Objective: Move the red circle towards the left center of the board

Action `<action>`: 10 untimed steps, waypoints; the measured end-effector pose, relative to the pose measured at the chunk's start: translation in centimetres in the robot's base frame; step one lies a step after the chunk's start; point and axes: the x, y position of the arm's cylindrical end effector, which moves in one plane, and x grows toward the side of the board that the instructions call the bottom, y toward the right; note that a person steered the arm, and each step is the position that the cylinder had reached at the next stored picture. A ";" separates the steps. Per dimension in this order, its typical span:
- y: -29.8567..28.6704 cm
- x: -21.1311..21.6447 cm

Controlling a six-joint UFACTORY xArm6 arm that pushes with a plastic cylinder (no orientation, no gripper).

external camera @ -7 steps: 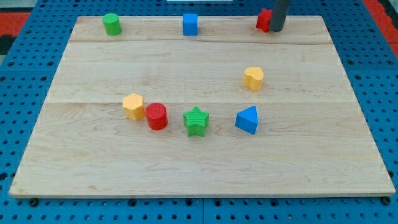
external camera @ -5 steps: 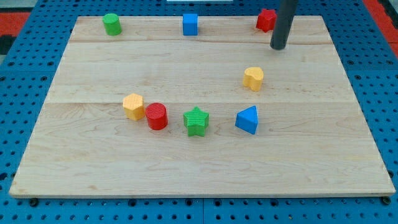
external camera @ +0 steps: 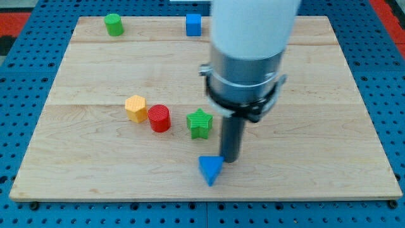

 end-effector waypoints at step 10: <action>-19.5 -18.9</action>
